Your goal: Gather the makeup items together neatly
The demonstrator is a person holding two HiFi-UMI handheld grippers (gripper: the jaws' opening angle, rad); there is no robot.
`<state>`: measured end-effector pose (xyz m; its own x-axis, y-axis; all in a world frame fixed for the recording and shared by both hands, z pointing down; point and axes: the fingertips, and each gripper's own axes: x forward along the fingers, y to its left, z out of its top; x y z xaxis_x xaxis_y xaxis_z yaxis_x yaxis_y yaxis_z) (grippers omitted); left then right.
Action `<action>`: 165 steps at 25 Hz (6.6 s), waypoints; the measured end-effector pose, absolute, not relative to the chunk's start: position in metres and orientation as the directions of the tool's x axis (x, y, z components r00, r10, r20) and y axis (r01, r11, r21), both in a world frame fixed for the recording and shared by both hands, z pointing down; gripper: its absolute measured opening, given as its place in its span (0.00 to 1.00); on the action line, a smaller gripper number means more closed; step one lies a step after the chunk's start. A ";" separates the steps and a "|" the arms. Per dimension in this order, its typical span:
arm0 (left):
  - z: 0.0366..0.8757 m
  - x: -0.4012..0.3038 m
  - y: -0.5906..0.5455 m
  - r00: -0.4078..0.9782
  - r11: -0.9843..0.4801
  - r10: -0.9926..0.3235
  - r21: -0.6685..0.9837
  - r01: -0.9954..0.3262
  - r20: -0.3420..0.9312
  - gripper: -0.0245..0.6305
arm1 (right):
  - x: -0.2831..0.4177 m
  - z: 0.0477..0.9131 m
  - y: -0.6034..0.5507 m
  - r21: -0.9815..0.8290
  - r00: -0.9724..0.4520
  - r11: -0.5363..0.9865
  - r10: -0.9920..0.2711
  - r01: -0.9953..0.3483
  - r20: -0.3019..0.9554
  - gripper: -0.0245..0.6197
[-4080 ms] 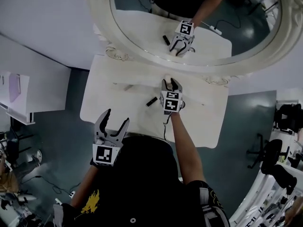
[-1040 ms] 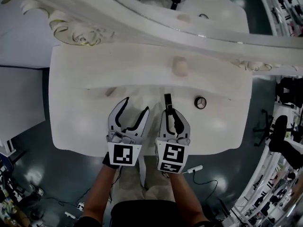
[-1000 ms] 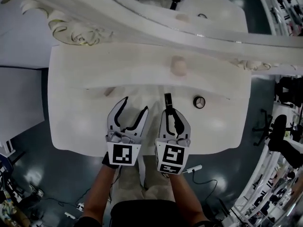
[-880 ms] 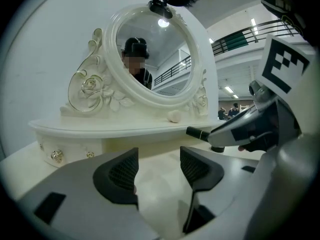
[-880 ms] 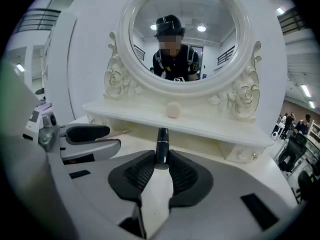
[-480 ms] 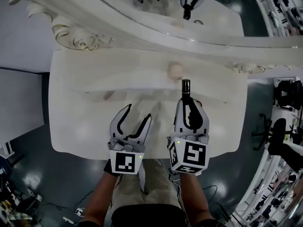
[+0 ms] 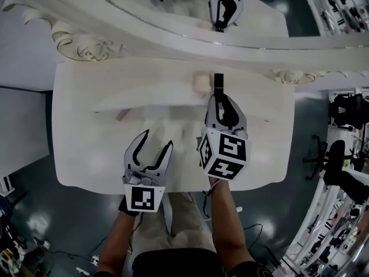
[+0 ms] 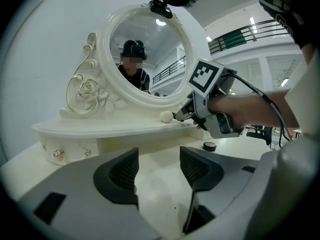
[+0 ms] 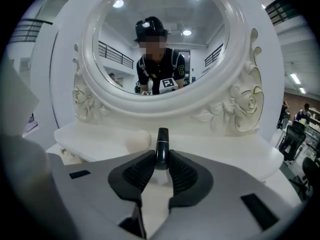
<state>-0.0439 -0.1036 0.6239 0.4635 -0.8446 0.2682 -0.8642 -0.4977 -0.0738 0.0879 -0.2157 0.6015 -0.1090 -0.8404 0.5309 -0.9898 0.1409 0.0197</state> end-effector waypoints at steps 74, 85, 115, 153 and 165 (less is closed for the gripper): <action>0.664 -0.013 -0.092 0.543 -0.587 -0.746 0.003 -0.809 0.385 0.44 | 0.177 0.701 -0.137 0.015 -0.035 0.070 -0.657 -0.997 0.753 0.39; 0.661 -0.016 -0.093 0.535 -0.568 -0.766 0.016 -0.823 0.356 0.44 | 0.158 0.669 -0.126 -0.014 -0.107 0.144 -0.663 -0.990 0.741 0.39; 0.656 -0.019 -0.096 0.524 -0.553 -0.783 0.012 -0.833 0.336 0.48 | 0.127 0.594 -0.241 0.016 -0.245 0.327 -0.738 -0.945 0.629 0.39; 0.663 -0.018 -0.095 0.518 -0.538 -0.781 0.044 -0.842 0.349 0.48 | 0.134 0.597 -0.243 0.036 -0.195 0.285 -0.736 -0.958 0.648 0.40; 0.646 -0.126 -0.093 0.265 -0.362 -0.814 -0.095 -0.927 0.517 0.38 | 0.104 0.568 -0.111 -0.036 -0.246 0.354 -0.570 -0.934 0.784 0.38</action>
